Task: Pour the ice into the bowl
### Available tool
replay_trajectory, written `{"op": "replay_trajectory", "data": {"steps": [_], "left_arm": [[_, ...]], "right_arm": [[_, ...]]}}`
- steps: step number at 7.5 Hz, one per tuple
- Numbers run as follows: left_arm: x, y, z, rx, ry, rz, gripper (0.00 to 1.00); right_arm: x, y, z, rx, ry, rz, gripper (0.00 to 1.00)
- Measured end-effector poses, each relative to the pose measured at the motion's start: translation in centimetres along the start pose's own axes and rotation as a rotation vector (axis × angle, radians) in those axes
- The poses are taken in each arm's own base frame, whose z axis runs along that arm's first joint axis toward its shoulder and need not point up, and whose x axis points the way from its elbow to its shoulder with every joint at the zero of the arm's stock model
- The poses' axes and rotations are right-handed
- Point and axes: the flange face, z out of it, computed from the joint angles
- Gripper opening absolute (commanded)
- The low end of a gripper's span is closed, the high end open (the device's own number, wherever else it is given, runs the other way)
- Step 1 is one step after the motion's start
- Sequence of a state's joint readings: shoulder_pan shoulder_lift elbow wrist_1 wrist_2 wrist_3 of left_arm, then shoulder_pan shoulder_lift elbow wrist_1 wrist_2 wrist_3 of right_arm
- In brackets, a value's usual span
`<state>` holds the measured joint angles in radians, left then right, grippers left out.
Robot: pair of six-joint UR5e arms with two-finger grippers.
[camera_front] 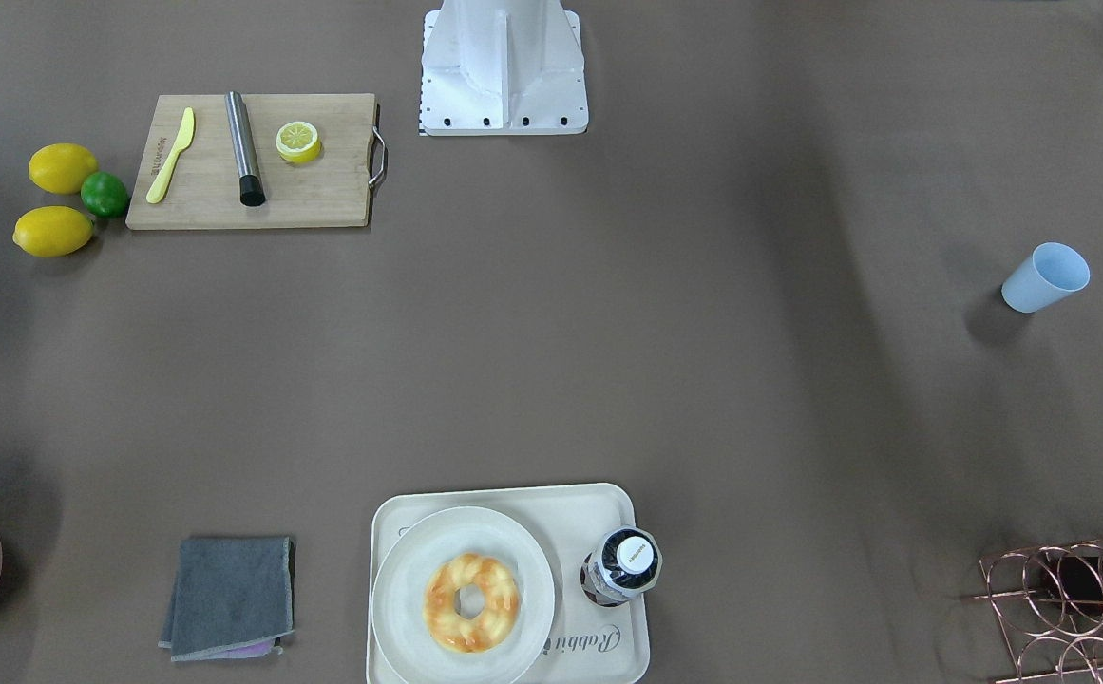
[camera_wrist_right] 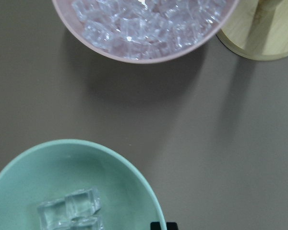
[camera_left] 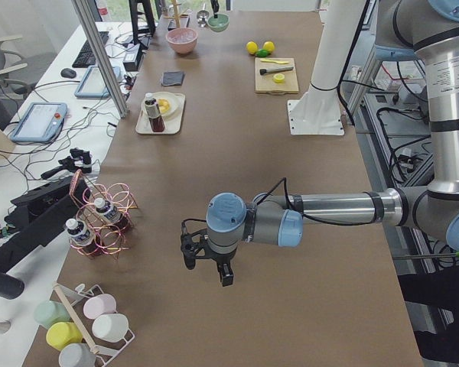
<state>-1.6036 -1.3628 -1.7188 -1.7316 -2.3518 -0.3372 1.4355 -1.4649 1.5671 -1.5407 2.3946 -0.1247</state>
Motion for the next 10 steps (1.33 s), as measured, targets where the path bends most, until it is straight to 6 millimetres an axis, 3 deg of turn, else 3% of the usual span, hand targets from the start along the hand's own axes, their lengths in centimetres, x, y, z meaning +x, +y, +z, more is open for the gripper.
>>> {"op": "replay_trajectory", "data": {"steps": [2, 4, 7, 10], "left_arm": [[-2.6, -0.6, 0.4, -0.007, -0.009, -0.003, 0.97], [-4.1, -1.0, -0.4, 0.004, -0.003, -0.010, 0.97], [-2.1, -3.7, -3.4, -0.006, 0.000, -0.029, 0.97], [0.4, -5.2, -4.9, 0.008, 0.002, 0.003, 0.97]], "right_arm": [[4.5, 3.2, 2.2, 0.034, -0.010, -0.003, 0.00], [7.1, 5.4, 3.3, 0.049, -0.014, 0.005, 0.00], [8.2, 6.7, 4.5, 0.043, -0.019, 0.028, 0.00], [9.5, 8.0, 8.6, 0.025, -0.001, 0.026, 0.00]]}}
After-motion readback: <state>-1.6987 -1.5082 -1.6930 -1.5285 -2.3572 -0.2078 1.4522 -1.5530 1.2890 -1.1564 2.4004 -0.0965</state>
